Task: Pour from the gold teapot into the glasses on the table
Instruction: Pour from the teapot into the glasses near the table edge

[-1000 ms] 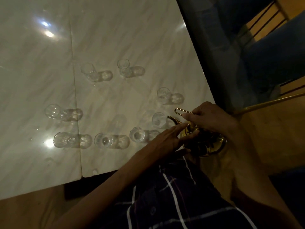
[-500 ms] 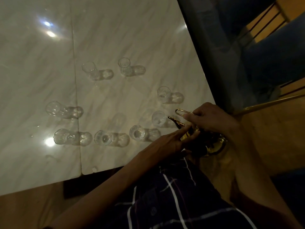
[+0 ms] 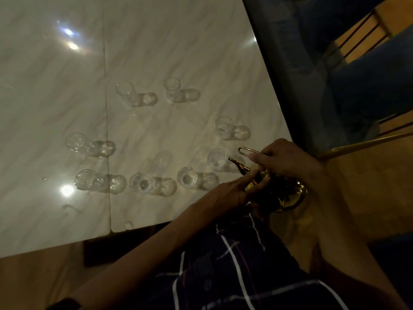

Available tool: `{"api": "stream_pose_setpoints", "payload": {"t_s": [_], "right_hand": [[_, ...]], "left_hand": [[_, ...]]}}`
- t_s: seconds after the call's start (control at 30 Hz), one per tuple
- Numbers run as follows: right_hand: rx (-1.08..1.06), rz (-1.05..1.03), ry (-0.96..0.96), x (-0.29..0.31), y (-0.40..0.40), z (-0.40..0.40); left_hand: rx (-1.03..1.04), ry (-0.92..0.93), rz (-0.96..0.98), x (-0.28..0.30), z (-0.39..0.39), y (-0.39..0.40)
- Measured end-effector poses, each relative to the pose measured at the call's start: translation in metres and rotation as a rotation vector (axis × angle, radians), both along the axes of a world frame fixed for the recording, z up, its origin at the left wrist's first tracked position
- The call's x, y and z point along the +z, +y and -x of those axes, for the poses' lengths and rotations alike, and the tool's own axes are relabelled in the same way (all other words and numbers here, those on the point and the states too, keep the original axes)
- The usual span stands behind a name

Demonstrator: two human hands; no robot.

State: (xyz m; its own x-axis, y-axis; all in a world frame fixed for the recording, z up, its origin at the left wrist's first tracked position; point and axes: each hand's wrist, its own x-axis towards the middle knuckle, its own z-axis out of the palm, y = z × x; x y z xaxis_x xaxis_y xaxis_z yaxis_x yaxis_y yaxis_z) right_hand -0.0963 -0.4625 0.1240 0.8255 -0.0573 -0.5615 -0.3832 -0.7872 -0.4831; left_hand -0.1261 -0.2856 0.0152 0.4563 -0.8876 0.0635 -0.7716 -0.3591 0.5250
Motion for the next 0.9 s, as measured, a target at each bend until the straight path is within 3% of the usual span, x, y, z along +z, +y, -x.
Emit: {"api": "stream_pose_setpoints", "payload": {"t_s": [0.9], "right_hand": [[-0.015,-0.023,-0.005,-0.0028,0.0001,-0.0039]], "left_hand": [[0.014,-0.05,0.037,-0.0051,-0.0037,0.0031]]}}
